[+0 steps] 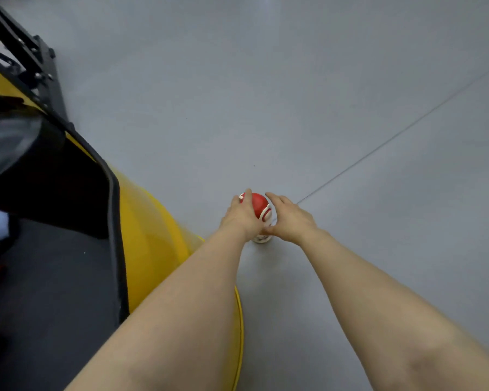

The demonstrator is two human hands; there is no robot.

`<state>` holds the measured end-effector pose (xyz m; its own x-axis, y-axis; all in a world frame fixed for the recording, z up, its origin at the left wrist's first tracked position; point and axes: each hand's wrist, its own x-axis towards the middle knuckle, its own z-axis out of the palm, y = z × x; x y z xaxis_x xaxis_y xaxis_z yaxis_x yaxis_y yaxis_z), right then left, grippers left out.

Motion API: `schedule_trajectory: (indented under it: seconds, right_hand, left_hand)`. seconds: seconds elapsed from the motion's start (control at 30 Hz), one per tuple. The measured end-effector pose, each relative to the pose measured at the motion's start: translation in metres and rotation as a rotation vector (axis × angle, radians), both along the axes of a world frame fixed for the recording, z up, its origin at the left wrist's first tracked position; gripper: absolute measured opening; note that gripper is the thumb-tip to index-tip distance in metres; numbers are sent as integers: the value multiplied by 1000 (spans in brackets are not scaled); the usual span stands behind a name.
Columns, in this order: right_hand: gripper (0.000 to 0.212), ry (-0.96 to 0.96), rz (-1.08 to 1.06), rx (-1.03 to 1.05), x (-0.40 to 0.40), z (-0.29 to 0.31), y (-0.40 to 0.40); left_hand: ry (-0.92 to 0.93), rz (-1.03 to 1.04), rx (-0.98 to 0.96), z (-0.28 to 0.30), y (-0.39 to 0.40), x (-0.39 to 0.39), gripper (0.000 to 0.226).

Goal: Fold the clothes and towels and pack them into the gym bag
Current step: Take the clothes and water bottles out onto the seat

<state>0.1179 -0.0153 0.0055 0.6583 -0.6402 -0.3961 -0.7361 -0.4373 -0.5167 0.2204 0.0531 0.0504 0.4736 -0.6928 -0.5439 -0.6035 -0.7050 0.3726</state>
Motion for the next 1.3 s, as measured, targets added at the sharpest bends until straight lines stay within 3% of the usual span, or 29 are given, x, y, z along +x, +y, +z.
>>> schedule_trajectory:
  seconds: [0.1, 0.27, 0.6, 0.83, 1.3]
  right_hand:
    - [90, -71, -85, 111, 11, -14, 3]
    - [76, -230, -283, 213, 26, -22, 11]
    - [59, -213, -389, 189, 4, 6, 28]
    - [63, -129, -383, 71, -25, 78, 41]
    - [56, -263, -364, -134, -71, 264, 92]
  left_hand:
    - [62, 49, 19, -13, -2, 7, 96]
    - [142, 93, 13, -17, 0, 8, 86]
    - [181, 2, 51, 12, 8, -12, 83]
    - [170, -57, -15, 79, 27, -36, 82]
    - [56, -143, -305, 253, 98, -76, 73]
